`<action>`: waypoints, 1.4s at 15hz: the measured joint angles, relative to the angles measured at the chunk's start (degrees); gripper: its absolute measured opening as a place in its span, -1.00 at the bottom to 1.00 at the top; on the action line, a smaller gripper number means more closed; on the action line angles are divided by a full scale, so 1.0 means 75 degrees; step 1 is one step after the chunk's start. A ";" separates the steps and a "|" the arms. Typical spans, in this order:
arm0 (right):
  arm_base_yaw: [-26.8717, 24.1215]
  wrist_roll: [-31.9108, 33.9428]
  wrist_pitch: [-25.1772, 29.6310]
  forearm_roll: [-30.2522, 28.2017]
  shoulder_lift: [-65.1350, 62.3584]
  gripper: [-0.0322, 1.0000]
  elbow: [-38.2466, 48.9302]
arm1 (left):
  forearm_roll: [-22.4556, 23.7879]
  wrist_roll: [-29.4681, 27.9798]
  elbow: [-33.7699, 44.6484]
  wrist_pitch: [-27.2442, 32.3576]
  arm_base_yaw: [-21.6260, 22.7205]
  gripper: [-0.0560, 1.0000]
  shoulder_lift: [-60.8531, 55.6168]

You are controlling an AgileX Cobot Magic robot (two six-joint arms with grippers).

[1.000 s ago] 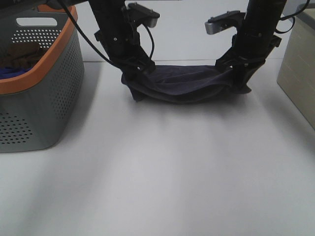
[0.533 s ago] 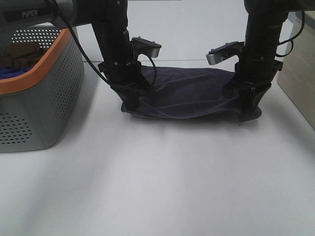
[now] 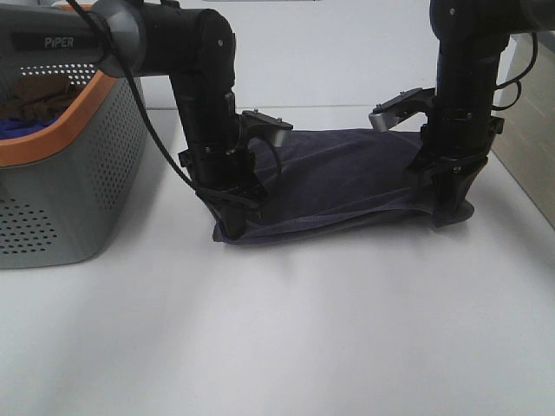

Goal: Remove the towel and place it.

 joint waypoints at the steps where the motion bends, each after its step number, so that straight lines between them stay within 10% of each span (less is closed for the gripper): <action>1: 0.0000 0.0107 0.0000 0.0145 -0.0023 -0.92 0.0031 | 0.0061 0.0008 0.0069 0.0000 -0.0008 -0.89 -0.0008; 7: 0.0000 0.1108 0.0000 0.0176 -0.0168 -0.14 0.0909 | 0.0138 0.0008 0.0084 0.0000 -0.0008 -0.89 -0.0122; 14: 0.0000 0.2735 0.0000 0.0458 -0.1352 -0.03 0.1696 | -0.0053 -0.0122 0.0084 0.0008 -0.0008 -0.88 -0.0122; 17: 0.0000 0.3033 -0.0008 0.0741 -0.2200 -0.03 0.1849 | -0.0069 -0.0573 0.0084 0.0008 -0.0008 -0.31 -0.0122; 18: 0.0000 0.3155 -0.0008 0.0894 -0.3033 -0.03 0.1864 | -0.0069 -0.1001 0.0084 0.0008 -0.0008 0.39 -0.0176; 21: 0.0000 0.3392 0.0000 0.0955 -0.4225 -0.03 0.1872 | -0.0053 -0.1176 0.0084 0.0008 -0.0008 0.64 -0.0672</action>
